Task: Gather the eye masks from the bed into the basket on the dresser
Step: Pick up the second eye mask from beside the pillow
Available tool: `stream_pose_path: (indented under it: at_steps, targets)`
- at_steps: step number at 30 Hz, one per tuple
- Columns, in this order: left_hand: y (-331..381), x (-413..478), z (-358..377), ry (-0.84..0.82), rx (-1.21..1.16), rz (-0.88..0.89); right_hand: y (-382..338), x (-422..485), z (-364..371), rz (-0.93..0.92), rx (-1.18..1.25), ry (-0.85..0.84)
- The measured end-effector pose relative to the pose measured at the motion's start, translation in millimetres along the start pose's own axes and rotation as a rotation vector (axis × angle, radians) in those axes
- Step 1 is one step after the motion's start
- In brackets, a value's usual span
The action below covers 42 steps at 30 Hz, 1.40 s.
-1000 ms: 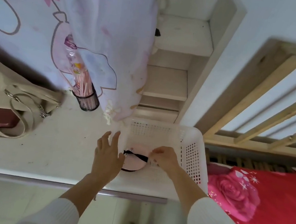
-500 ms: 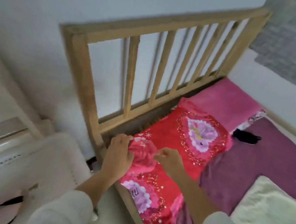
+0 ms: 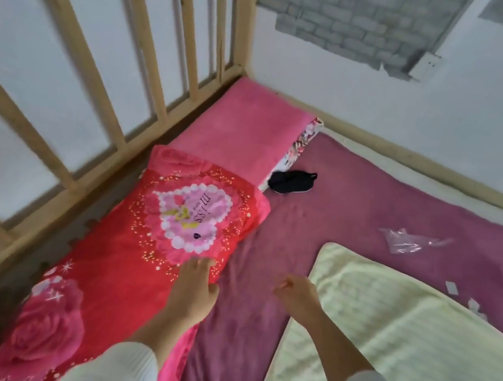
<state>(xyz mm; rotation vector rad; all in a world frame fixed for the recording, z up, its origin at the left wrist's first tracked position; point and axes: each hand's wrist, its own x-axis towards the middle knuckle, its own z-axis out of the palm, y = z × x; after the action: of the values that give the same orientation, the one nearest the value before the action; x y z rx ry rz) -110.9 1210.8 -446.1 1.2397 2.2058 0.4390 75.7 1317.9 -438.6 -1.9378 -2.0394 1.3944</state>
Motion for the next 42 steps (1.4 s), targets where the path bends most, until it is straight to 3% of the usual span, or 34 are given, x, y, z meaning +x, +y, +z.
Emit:
stream_pose_path:
  at_steps: [7, 16, 22, 26, 29, 34, 38, 40, 42]
  targets:
    - [29, 154, 42, -0.047, 0.149, 0.102, 0, 136, -38, 0.048, -0.027, 0.053]
    - [-38, 328, 116, 0.073, 0.569, 0.406, 13, 319, 3, -0.042, -0.107, 0.144]
    - [-81, 353, 159, 0.233, 0.572, 0.548, 1, 405, 39, -0.237, -0.135, 0.324]
    - [-92, 359, 169, 0.337, 0.526, 0.608, -10, 446, 53, -0.192, -0.298, 0.409]
    - [-93, 361, 170, 0.334, 0.519, 0.598, -15, 455, 53, -0.156, -0.356, 0.452]
    - [-89, 358, 168, 0.235, 0.522, 0.547, -11, 422, 47, -0.189, -0.197, 0.427]
    - [-61, 343, 151, 0.086, 0.270, 0.392, -8, 368, 32, -0.297, -0.184, 0.308]
    - [-25, 332, 130, 0.003, -0.206, 0.168, -12, 331, 22, -0.387, -0.232, 0.275]
    - [11, 317, 100, -0.119, -0.839, -0.199, -17, 291, 13, -0.470, -0.302, 0.231]
